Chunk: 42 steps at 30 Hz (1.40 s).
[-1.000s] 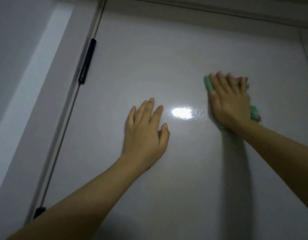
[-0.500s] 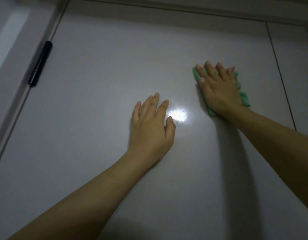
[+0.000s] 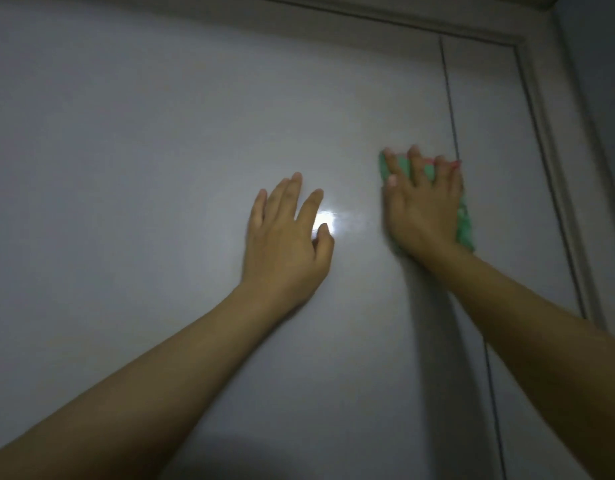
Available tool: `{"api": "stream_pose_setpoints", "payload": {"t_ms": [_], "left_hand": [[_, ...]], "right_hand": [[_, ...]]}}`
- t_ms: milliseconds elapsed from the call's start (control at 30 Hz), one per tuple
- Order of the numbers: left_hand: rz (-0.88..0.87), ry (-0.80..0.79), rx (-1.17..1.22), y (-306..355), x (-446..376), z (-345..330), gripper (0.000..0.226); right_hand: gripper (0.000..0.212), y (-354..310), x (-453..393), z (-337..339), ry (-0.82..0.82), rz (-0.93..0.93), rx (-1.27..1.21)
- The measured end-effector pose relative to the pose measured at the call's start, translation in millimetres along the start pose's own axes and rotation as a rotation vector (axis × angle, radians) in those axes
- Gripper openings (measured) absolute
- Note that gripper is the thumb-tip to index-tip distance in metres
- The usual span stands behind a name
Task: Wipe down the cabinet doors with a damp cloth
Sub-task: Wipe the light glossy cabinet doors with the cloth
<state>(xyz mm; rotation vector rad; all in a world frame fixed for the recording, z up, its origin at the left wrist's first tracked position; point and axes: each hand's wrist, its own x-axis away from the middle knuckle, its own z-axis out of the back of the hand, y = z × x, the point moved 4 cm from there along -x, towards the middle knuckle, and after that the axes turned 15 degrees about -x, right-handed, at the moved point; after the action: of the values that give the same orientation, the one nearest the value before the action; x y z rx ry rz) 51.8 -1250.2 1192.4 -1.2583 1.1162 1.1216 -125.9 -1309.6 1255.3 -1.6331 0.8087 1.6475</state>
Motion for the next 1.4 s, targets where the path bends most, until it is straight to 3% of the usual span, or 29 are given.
{"api": "stream_pose_setpoints", "payload": {"t_ms": [133, 200, 400, 467, 633, 700, 800, 900, 1033, 1133, 1200, 1333, 1400], "left_hand": [[-0.021, -0.044, -0.002, 29, -10, -8, 0.063], [-0.049, -0.059, -0.003, 42, -13, -14, 0.065], [-0.138, -0.122, 0.019, 85, -11, -29, 0.064], [-0.149, -0.131, 0.009, 97, -13, -31, 0.065], [-0.181, -0.177, -0.123, 107, -17, -41, 0.061], [-0.180, -0.159, -0.100, 107, -16, -40, 0.064], [-0.173, -0.177, -0.102, 108, -15, -41, 0.060], [-0.184, -0.164, -0.107, 108, -16, -39, 0.058], [-0.187, -0.158, -0.134, 106, -14, -38, 0.058], [-0.229, -0.193, -0.162, 105, -18, -33, 0.060], [-0.268, -0.213, -0.128, 100, -22, -24, 0.058], [-0.198, -0.231, -0.131, 78, -25, -14, 0.058], [-0.159, -0.269, -0.169, 73, -22, -20, 0.058]], "right_hand": [[0.050, 11, 80, -1, -0.222, 0.351, -0.001], [0.050, 37, 70, 8, -0.249, 0.424, 0.039], [0.058, 92, -11, 32, -0.003, -0.038, -0.019], [0.058, 86, 12, 28, -0.013, -0.016, -0.023], [0.051, 106, 84, 32, -0.192, 0.325, 0.018], [0.053, 131, 57, 42, -0.133, 0.240, 0.058], [0.059, 159, 14, 54, -0.008, -0.037, 0.035], [0.058, 143, 38, 48, 0.002, -0.079, 0.001], [0.052, 104, 155, 31, -0.194, 0.200, 0.023], [0.053, 120, 155, 44, -0.293, 0.336, 0.046], [0.058, 138, 117, 52, -0.212, 0.235, 0.073], [0.057, 145, 77, 49, 0.064, -0.219, -0.018], [0.055, 104, 109, 33, 0.065, -0.096, -0.004]]}}
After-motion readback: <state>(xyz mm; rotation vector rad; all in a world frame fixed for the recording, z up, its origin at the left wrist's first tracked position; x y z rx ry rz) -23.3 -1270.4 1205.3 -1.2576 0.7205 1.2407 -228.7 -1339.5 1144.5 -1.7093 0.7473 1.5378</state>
